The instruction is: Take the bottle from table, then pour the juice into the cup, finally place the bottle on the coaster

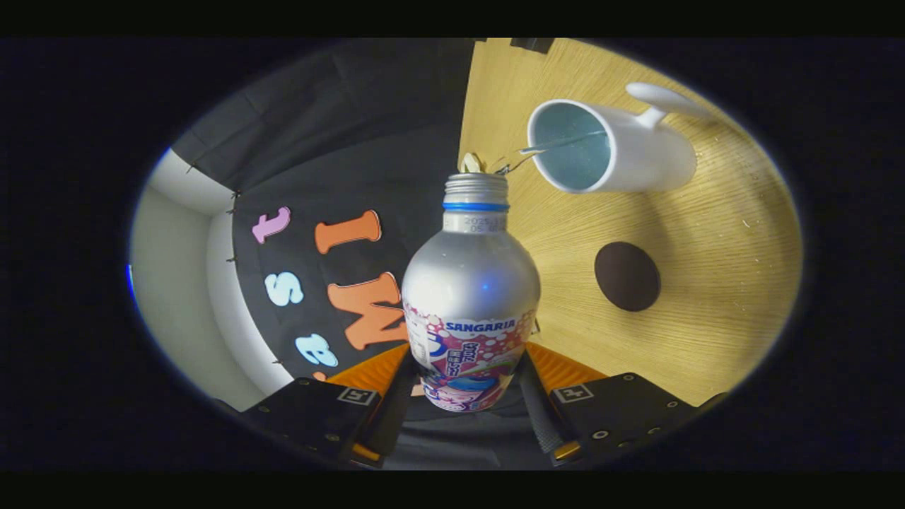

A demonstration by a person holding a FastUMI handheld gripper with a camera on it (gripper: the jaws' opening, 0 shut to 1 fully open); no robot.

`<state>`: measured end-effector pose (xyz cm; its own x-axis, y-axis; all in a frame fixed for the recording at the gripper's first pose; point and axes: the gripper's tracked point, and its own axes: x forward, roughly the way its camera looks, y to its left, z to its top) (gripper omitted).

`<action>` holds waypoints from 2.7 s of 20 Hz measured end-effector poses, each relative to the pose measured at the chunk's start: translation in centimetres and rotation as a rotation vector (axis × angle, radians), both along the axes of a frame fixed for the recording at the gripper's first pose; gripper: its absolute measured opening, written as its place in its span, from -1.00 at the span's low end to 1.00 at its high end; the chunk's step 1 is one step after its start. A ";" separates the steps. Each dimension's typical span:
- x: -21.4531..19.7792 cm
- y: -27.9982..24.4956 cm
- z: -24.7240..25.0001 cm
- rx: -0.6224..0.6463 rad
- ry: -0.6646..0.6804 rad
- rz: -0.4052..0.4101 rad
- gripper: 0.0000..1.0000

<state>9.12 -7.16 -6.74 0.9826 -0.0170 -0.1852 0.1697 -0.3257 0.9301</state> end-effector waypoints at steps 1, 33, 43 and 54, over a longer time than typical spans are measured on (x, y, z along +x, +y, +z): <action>0.0 -0.1 -0.1 0.005 0.002 -0.001 0.50; 0.5 -0.8 1.4 0.177 0.004 -0.044 0.50; 0.4 -1.3 2.1 0.230 -0.006 -0.052 0.50; 0.2 -1.4 2.3 0.291 0.008 -0.060 0.50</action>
